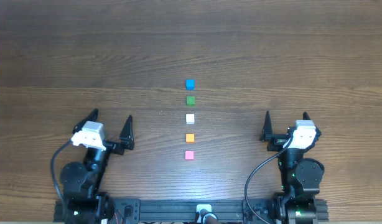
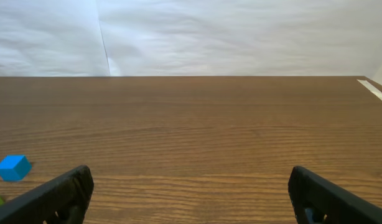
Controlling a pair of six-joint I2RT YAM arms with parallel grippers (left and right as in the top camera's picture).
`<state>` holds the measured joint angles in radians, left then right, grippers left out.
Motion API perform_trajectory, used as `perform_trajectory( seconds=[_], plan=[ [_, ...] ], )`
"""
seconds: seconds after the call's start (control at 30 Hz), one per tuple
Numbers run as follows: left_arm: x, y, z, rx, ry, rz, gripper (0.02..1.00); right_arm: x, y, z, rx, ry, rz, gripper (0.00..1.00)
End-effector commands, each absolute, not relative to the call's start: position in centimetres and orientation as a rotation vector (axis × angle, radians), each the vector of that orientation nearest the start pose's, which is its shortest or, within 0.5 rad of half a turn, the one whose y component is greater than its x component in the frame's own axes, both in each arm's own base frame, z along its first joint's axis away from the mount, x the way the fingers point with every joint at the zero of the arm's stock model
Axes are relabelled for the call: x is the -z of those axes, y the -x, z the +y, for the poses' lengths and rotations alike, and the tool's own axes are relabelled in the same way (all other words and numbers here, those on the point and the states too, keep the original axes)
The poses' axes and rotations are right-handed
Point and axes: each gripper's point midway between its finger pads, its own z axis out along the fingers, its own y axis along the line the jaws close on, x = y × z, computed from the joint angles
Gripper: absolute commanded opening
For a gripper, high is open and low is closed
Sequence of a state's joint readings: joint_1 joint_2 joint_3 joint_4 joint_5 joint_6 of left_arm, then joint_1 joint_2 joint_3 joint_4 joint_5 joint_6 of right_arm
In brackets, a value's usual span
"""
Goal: Stack Cubes
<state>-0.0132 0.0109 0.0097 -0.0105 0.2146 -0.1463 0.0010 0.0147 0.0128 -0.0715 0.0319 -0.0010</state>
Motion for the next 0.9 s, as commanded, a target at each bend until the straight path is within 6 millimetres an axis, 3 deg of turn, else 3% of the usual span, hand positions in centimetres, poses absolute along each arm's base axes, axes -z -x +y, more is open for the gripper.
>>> perform_trajectory(
  seconds=[0.03,0.27,0.37,0.4,0.47,0.57,0.77,0.9],
  plan=[
    [-20.4,-22.9,-7.1,0.559,-0.111,1.516,0.998,-15.7,-24.6,-0.2,0.014,-0.005,1.643,0.993],
    [-25.3,-18.9,-12.3,0.889,-0.329,1.515,0.993,-15.7,-24.6,-0.1,0.014,-0.004,1.643,0.993],
    [-26.2,-17.9,-13.7,0.989,-0.373,1.614,0.996,-15.7,-24.6,-0.1,0.014,-0.004,1.643,0.993],
    [-26.5,-17.7,-14.1,1.041,-0.343,1.744,0.961,-15.7,-24.6,-0.2,0.014,-0.005,1.643,0.991],
    [-26.3,-17.7,-14.0,1.045,-0.264,1.949,0.897,-15.7,-24.6,-0.1,0.014,-0.004,1.643,0.991],
    [-25.9,-18.0,-13.5,0.982,-0.165,2.159,0.904,-15.7,-24.6,-0.1,0.014,-0.004,1.643,0.993],
    [-26.3,-19.2,-15.5,0.926,-0.177,2.305,0.945,-15.7,-24.6,-0.1,0.014,-0.004,1.643,0.993],
    [-23.5,-20.1,-17.6,0.843,-0.091,2.449,0.996,-15.7,-24.6,-0.1,0.014,-0.004,1.643,0.991]
  ],
)
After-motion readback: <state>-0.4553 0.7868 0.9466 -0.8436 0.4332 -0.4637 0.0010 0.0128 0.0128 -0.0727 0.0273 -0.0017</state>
